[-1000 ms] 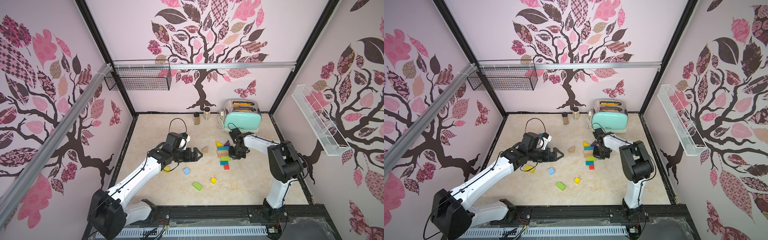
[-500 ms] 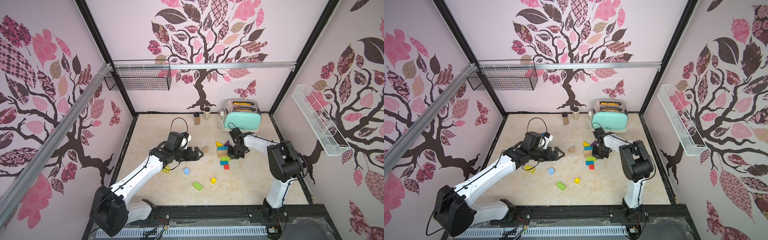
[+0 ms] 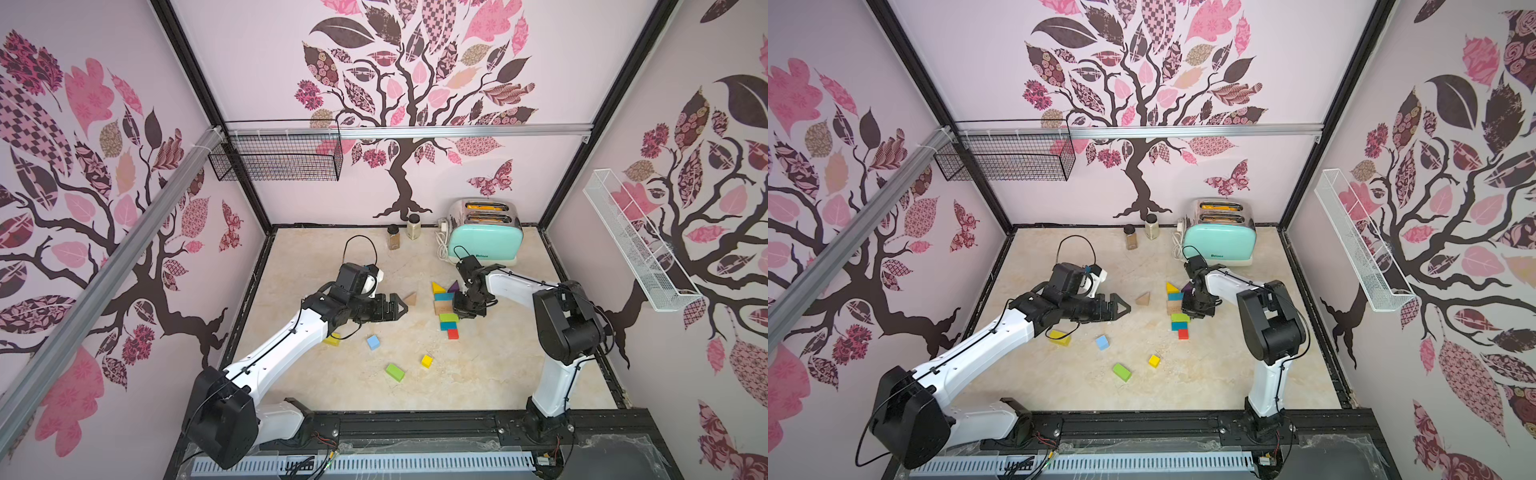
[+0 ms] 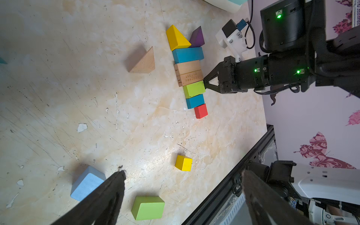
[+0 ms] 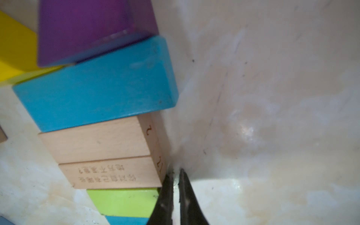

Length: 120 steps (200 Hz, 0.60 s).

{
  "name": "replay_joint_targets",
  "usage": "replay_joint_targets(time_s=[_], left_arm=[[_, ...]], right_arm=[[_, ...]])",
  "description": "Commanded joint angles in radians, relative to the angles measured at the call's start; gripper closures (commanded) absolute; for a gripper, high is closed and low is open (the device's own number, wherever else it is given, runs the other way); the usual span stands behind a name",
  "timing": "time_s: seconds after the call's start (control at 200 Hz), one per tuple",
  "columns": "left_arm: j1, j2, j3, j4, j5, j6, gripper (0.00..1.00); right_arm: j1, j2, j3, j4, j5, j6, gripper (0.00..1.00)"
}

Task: Assemble a carrot with building blocks
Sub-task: Adjust the building block at the center of the board.

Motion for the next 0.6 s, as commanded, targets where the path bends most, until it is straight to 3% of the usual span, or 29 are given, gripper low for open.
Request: replay_joint_targets(time_s=[0.0,0.185,0.365,0.595], left_arm=[[-0.004,0.002,0.023,0.014,0.003,0.005,0.02],[-0.004,-0.002,0.02,0.009,0.003,0.006,0.02],[-0.004,-0.012,0.018,0.003,0.001,0.006,0.02],[-0.003,-0.025,0.013,-0.007,0.0,0.014,0.02]], right_arm=[[0.008,0.024,0.023,-0.001,0.005,0.003,0.88],[0.008,0.028,0.031,-0.013,0.009,0.01,0.88],[0.008,-0.002,0.023,-0.054,0.086,0.016,0.77],[0.009,-0.038,0.001,-0.064,0.108,0.024,0.76]])
